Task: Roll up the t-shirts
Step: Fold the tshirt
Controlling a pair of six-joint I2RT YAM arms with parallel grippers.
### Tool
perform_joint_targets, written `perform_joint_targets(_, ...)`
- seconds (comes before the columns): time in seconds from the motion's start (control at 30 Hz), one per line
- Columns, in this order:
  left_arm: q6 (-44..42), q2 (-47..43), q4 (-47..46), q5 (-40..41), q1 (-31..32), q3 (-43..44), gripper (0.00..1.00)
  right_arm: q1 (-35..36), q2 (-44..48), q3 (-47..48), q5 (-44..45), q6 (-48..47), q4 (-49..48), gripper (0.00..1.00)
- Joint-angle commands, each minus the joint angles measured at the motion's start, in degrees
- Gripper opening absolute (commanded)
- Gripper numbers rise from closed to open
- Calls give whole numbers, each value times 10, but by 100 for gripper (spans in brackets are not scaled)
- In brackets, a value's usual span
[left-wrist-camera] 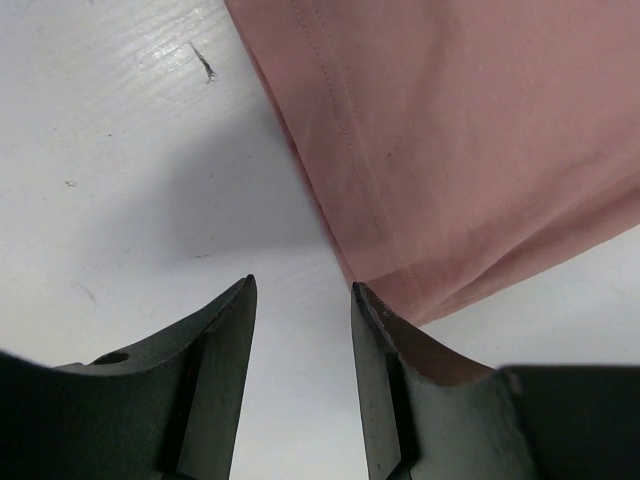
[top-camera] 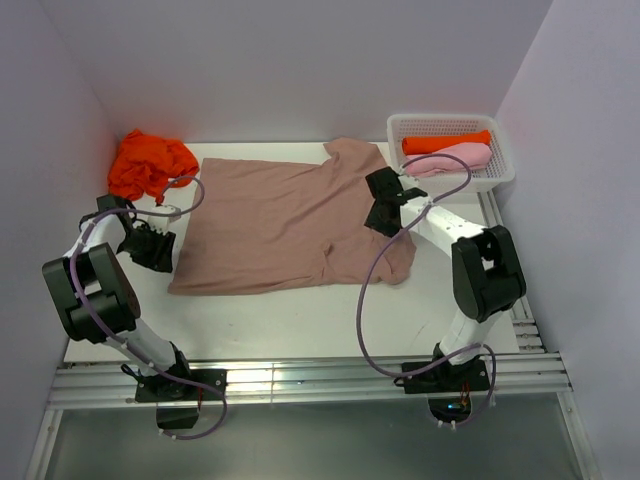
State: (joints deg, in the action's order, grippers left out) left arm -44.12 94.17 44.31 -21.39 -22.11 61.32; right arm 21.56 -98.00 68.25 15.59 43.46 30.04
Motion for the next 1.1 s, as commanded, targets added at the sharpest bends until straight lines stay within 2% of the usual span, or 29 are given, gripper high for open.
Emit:
perform_joint_targets(0.0, -9, 8, 20, -20, -4, 24, 49, -5, -27, 20, 5, -27, -2, 48)
perform_joint_targets(0.23, -7, 23, 35, -31, -4, 38, 49, -6, -72, 32, -12, -38, -27, 48)
perform_joint_targets(0.57, -4, 27, 39, -34, -3, 42, 49, 5, -49, 39, 10, -39, -26, 49)
perform_joint_targets(0.73, -2, 27, 42, -33, -3, 45, 49, 6, -72, 70, 9, -48, -12, 48)
perform_joint_targets(1.07, -6, 29, 53, -37, 0, 41, 49, 10, -100, 72, -4, -48, -25, 45)
